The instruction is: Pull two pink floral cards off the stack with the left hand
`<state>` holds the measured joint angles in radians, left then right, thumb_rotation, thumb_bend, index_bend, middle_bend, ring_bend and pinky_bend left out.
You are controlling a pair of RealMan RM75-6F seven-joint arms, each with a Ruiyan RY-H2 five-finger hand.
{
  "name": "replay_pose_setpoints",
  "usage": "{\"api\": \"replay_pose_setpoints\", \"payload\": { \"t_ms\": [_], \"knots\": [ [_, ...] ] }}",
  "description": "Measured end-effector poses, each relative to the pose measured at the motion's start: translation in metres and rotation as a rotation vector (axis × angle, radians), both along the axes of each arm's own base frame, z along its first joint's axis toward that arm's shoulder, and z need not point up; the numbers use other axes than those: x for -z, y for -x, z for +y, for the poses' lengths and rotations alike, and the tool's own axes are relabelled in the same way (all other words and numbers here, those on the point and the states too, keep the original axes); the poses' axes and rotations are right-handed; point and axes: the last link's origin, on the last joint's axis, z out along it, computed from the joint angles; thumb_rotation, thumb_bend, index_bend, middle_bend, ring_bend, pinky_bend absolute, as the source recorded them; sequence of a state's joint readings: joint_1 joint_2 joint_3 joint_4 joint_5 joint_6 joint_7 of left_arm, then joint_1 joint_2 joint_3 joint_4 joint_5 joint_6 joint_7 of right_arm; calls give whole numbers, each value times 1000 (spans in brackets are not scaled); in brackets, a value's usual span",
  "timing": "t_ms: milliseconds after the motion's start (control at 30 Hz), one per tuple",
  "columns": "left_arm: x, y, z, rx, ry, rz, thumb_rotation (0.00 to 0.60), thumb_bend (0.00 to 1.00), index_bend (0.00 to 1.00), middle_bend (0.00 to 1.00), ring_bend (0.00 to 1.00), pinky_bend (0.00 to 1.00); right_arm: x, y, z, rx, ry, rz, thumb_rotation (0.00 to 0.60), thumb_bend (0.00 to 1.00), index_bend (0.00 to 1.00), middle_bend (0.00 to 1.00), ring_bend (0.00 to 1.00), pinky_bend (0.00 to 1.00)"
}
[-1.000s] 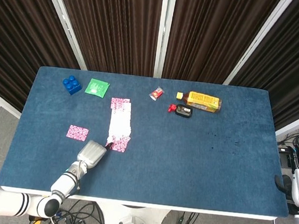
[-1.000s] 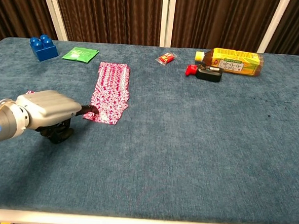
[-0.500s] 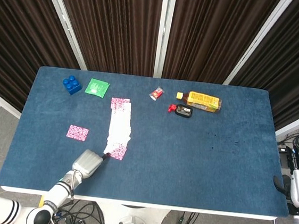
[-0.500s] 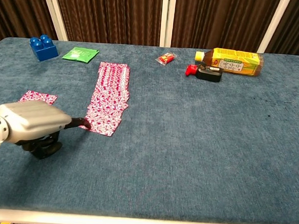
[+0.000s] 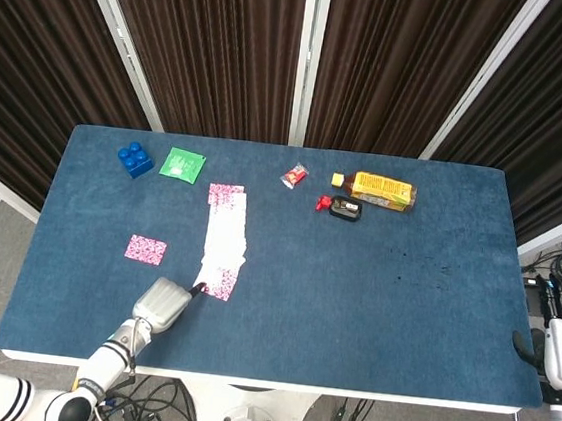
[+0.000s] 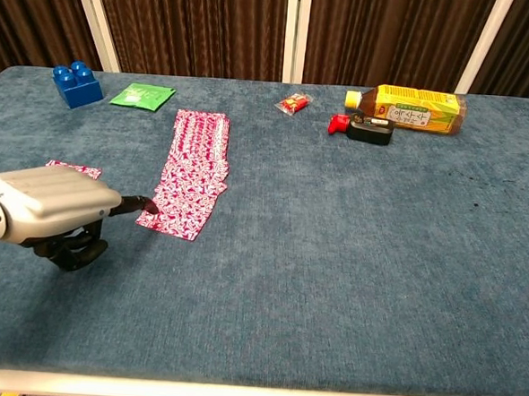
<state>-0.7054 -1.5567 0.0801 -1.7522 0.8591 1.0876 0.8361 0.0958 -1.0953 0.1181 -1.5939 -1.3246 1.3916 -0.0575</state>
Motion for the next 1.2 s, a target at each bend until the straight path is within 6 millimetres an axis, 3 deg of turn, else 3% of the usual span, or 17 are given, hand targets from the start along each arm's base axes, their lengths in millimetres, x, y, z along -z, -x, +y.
{"api": "replay_pose_setpoints", "payload": {
  "t_ms": [367, 600, 833, 1200],
  "knots": [
    [17, -3, 13, 7, 14, -5, 600, 595, 97, 883, 900, 925, -2, -1, 0, 3, 9, 2, 600, 233, 0, 0, 0, 0],
    [21, 2, 8, 3, 51, 57, 600, 598, 109, 873, 899, 925, -4, 2, 1, 6, 13, -4, 600, 233, 0, 0, 0, 0],
    [4, 4, -5, -11, 51, 88, 600, 598, 135, 872, 898, 925, -2, 3, 1, 2, 8, -13, 600, 233, 0, 0, 0, 0],
    [-28, 28, -22, -71, 9, 126, 600, 599, 134, 872, 897, 925, 1, 1, 0, -9, 2, -11, 600, 233, 0, 0, 0, 0]
  ]
}}
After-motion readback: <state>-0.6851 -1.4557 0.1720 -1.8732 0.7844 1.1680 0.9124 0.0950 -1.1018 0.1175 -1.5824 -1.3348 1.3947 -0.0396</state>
